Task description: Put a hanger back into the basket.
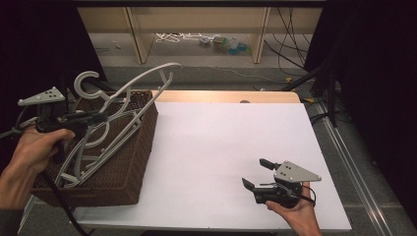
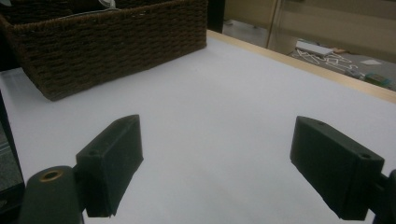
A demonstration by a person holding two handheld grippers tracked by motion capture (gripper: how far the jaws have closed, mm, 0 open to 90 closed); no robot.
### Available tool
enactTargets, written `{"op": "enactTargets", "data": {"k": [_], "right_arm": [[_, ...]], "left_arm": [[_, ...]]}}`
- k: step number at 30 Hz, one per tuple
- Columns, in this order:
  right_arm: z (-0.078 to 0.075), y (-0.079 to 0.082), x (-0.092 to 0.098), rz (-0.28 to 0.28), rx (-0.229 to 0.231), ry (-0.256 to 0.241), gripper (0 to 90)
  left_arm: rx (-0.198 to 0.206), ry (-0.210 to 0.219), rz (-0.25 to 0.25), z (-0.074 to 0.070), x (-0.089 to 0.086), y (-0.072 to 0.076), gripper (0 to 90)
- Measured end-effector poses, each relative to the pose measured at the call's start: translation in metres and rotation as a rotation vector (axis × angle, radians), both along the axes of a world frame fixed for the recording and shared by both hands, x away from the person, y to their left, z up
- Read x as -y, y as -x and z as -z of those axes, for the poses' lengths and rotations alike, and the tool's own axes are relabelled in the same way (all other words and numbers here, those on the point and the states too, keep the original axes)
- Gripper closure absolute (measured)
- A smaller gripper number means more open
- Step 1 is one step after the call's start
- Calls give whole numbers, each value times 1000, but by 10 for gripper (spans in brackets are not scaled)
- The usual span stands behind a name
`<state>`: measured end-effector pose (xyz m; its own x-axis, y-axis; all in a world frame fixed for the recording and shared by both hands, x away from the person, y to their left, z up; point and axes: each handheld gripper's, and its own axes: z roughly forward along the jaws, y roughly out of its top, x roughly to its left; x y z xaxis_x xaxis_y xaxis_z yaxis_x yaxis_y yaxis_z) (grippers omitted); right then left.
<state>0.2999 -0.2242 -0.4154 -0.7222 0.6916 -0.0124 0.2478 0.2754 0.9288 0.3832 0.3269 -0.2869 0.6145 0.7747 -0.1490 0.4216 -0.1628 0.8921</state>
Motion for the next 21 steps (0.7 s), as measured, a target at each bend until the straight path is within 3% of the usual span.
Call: {"op": "enactTargets", "data": {"k": [5,14,15,21], "right_arm": [[1,-1,0,1,5,2,179],[2,-2,-1,-11,-3,-4,180],[1,0,0,-2,-21,24,180],[3,-2,-1,-2,-6,1,180]], "left_arm": [[1,-9,-10,5,-8,-6,795],[5,-28,-71,20,-28,-15,795],[4,-29,-79,22,-30,-16,795],[12,-45,-119,33,-44,-20,795]]}}
